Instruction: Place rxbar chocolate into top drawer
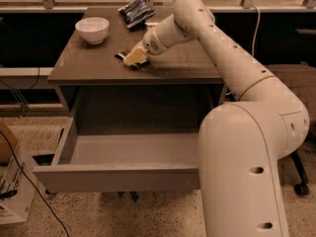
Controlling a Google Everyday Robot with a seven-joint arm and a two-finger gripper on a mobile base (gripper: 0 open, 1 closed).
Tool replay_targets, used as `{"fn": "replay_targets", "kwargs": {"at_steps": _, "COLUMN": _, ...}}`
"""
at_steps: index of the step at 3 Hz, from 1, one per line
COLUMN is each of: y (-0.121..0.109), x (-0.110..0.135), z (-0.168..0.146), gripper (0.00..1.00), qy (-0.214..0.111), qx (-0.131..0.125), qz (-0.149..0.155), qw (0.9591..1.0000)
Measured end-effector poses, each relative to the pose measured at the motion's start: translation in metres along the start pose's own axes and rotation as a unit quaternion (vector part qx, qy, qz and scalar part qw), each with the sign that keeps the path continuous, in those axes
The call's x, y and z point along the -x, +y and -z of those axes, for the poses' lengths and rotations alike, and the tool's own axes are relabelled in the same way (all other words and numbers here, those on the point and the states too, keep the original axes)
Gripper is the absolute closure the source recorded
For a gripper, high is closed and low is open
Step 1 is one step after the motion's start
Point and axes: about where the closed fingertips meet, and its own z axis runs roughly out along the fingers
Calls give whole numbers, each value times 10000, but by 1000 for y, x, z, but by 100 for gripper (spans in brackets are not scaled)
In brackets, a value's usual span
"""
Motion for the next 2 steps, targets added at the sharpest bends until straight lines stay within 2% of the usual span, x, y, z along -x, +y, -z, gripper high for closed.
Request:
{"fn": "replay_targets", "kwargs": {"at_steps": 1, "y": 5, "x": 4, "z": 0, "gripper": 89, "qy": 15, "qx": 30, "qz": 40, "qw": 10000}}
{"fn": "replay_targets", "kwargs": {"at_steps": 2, "y": 15, "x": 15, "z": 16, "gripper": 100, "qy": 30, "qx": -10, "qz": 243, "qw": 9997}}
